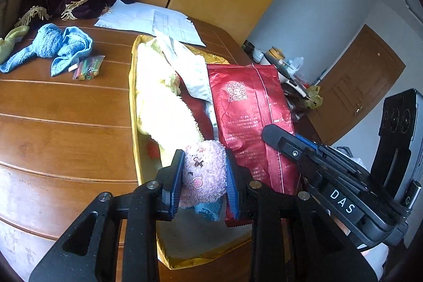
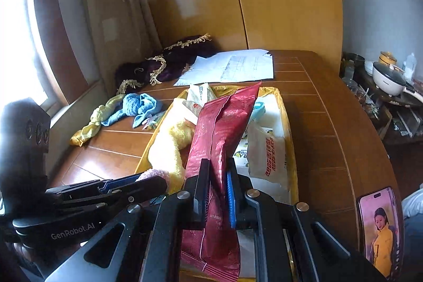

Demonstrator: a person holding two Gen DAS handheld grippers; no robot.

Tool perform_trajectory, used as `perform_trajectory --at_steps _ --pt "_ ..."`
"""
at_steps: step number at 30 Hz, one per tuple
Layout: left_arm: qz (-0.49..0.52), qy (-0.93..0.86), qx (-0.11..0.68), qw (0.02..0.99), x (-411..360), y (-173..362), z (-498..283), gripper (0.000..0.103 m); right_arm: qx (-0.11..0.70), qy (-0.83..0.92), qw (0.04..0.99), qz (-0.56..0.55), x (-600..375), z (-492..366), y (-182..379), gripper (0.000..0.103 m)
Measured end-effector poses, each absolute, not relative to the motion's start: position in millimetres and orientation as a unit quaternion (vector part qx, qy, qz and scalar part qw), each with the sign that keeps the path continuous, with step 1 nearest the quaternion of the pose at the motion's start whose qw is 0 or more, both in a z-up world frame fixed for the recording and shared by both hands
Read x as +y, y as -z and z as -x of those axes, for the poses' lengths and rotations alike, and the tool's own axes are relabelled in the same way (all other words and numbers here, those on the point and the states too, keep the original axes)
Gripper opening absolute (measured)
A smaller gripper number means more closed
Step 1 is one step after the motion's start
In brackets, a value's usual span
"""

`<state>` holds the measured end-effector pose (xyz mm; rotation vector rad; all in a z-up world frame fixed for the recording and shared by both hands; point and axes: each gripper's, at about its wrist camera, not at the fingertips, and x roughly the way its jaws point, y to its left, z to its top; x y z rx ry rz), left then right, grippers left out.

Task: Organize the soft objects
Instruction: 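Carry the pink ball and red pouch into the tray and release both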

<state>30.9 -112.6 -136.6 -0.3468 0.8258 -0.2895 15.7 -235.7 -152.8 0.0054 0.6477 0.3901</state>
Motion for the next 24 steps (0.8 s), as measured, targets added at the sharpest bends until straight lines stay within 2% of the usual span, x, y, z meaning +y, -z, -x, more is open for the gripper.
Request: perform_trajectory --at_steps 6,9,12,14,16,19,21,24 --pt "0.13 0.132 0.403 0.896 -128 145 -28 0.029 0.323 -0.152 0.933 0.05 -223 -19 166 0.013" --pt "0.123 0.141 0.398 0.898 -129 147 -25 0.031 0.327 -0.153 0.932 0.039 -227 -21 166 0.015" --pt "0.136 0.153 0.395 0.895 -124 149 -25 0.041 0.328 -0.145 0.933 0.029 -229 -23 165 0.019" --pt "0.144 0.162 0.391 0.894 -121 149 -24 0.044 0.323 -0.135 0.936 0.029 -229 -22 163 0.02" --pt "0.152 0.165 0.38 0.897 -117 146 -21 0.057 0.311 -0.123 0.942 0.031 -228 -19 159 0.028" --pt "0.169 0.163 0.351 0.906 -105 140 -17 0.063 0.297 -0.125 0.947 0.023 -227 -14 151 0.043" --pt "0.187 0.158 0.332 0.911 -94 136 -14 0.069 0.291 -0.133 0.947 0.018 -223 -11 146 0.046" --pt "0.2 0.143 0.306 0.92 -76 127 -10 0.069 0.281 -0.142 0.949 0.022 -213 -5 140 0.049"
